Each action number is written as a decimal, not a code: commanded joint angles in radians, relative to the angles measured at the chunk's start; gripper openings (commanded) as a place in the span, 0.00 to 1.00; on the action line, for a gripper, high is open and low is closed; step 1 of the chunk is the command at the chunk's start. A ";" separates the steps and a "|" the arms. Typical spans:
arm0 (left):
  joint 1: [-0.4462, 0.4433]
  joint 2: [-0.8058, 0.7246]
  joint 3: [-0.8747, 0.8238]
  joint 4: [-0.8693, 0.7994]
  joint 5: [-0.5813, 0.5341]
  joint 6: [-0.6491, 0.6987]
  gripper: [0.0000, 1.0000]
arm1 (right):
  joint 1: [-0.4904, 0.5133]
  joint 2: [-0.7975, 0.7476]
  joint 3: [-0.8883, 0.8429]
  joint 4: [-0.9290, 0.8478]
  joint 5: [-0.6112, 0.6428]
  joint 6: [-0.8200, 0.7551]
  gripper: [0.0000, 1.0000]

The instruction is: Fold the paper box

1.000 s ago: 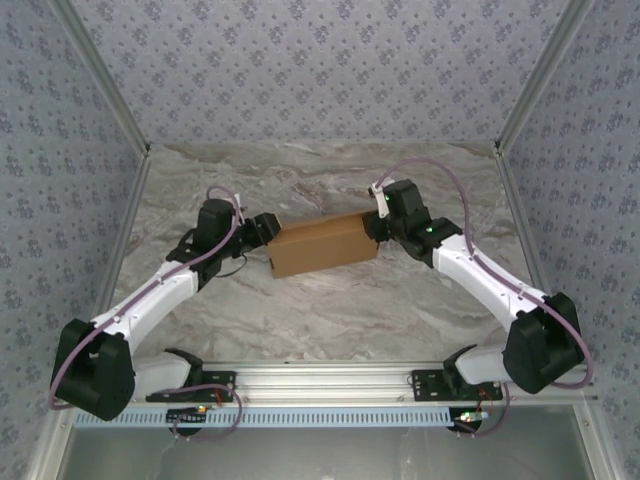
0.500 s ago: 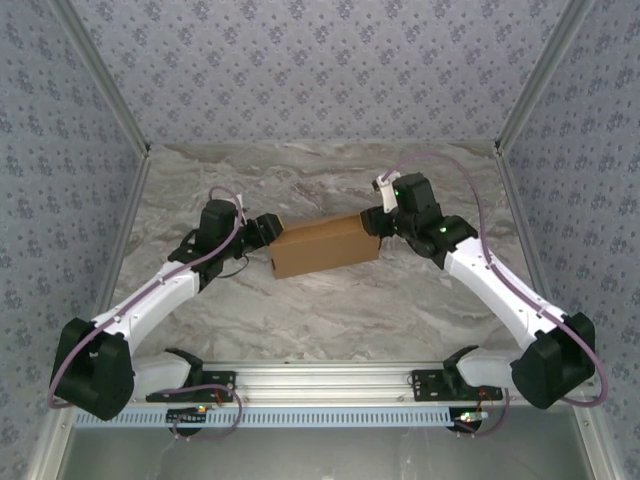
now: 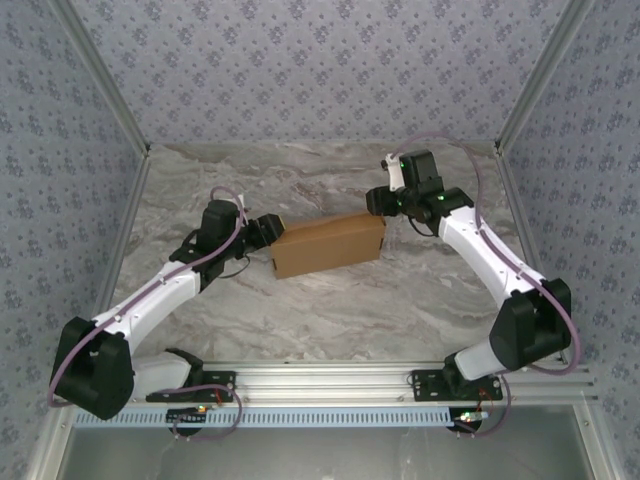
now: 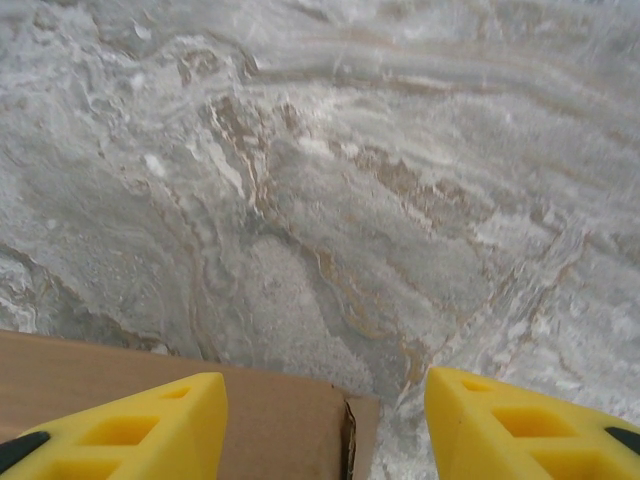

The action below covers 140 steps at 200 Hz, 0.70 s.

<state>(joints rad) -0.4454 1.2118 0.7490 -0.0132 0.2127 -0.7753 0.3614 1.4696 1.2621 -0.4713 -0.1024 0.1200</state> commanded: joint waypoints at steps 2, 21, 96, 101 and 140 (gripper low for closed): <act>-0.014 0.028 -0.025 -0.133 -0.011 0.025 0.59 | -0.017 0.003 -0.011 -0.046 -0.048 0.030 0.55; -0.015 0.026 -0.025 -0.132 -0.010 0.026 0.59 | -0.031 -0.007 -0.053 -0.047 -0.068 0.037 0.54; -0.015 0.020 -0.040 -0.169 -0.002 0.037 0.59 | -0.092 -0.057 -0.251 0.008 -0.151 0.078 0.48; -0.015 0.019 -0.043 -0.172 -0.002 0.037 0.59 | -0.094 -0.057 -0.260 0.012 -0.155 0.079 0.48; -0.015 0.032 -0.070 -0.181 0.008 0.041 0.59 | -0.101 -0.058 -0.339 0.040 -0.169 0.093 0.45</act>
<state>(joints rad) -0.4545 1.2118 0.7380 -0.0360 0.2176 -0.7593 0.2741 1.3846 1.0157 -0.3042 -0.3023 0.2035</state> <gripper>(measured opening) 0.590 0.457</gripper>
